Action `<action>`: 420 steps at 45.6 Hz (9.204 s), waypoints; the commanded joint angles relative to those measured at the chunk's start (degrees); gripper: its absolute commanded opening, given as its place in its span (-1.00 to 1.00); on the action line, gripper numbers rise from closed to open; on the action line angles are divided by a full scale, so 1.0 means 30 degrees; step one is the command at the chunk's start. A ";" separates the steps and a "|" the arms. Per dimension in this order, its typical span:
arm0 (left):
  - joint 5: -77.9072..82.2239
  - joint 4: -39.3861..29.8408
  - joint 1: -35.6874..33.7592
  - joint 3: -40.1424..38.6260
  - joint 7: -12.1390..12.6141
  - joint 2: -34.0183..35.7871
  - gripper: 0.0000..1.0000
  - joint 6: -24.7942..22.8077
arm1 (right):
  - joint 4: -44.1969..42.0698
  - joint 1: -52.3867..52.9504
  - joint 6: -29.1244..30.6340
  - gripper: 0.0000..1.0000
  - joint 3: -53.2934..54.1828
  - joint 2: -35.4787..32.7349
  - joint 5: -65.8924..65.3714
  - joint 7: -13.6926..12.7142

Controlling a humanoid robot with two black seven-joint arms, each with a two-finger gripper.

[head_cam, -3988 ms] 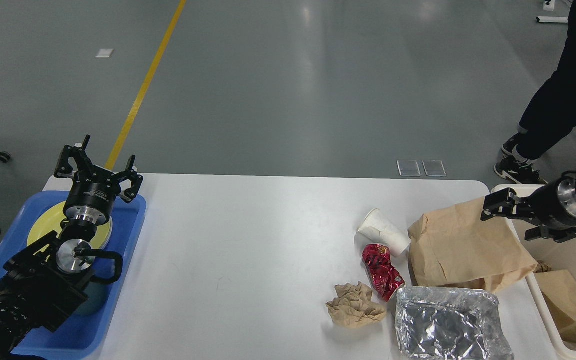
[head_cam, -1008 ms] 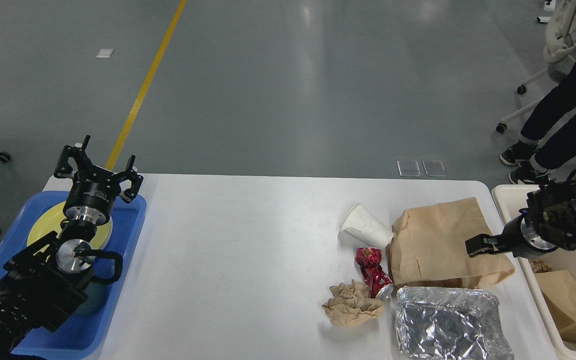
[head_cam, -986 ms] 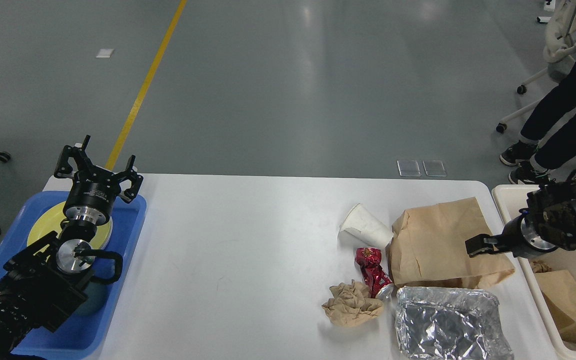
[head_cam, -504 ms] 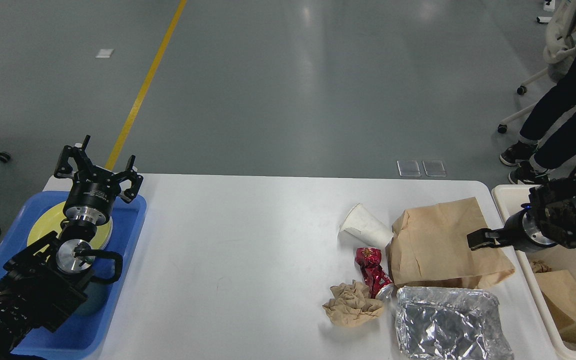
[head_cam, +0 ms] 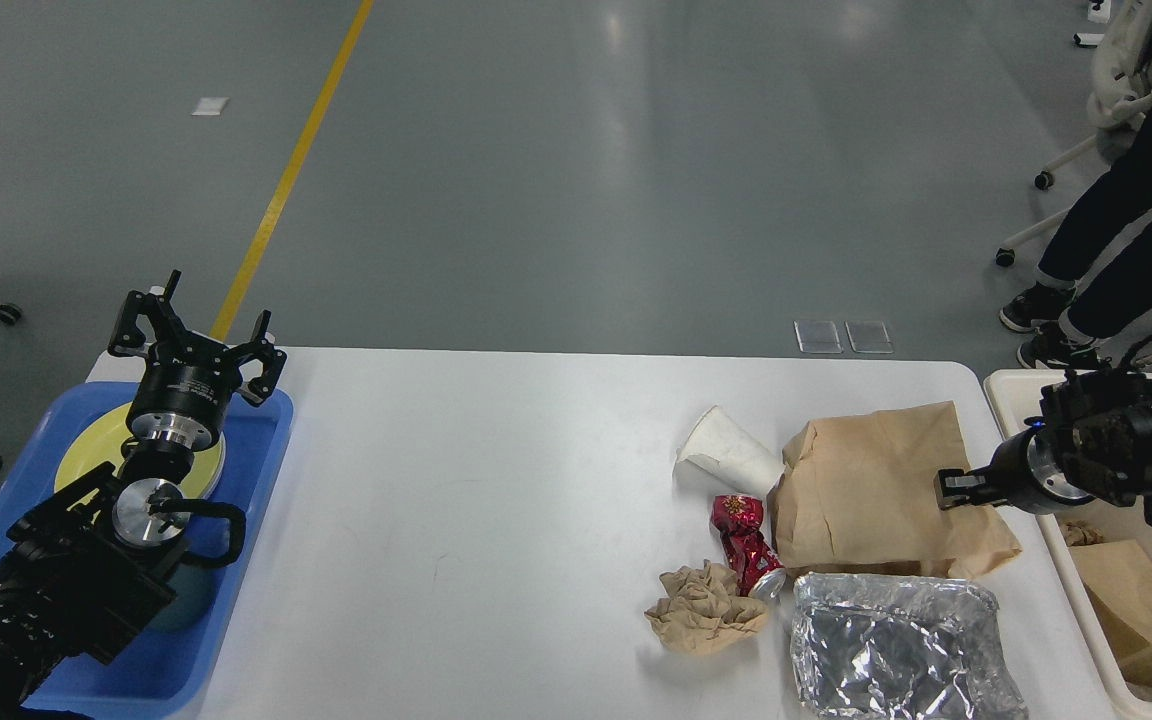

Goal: Tidy desktop

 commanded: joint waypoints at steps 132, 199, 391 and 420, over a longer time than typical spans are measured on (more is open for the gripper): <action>0.0000 0.0002 0.0000 0.0000 0.0003 0.0005 0.93 0.0000 | -0.3939 -0.6706 -0.5146 0.43 0.6933 -0.9839 0.6352 -0.0136; 0.0000 0.0002 0.0000 0.0029 0.0003 0.0006 0.93 0.0000 | 0.5345 0.8646 0.4786 1.00 0.5468 -0.7115 0.2750 -0.0107; 0.0000 0.0002 0.0000 0.0000 0.0003 0.0006 0.93 0.0000 | 0.3093 0.1234 -0.0253 -1.00 0.7871 0.2319 0.4390 -0.0107; 0.0000 0.0002 0.0000 0.0000 0.0003 0.0006 0.93 0.0000 | 0.3414 0.3194 0.2325 1.00 0.7081 -0.0109 0.4390 -0.0136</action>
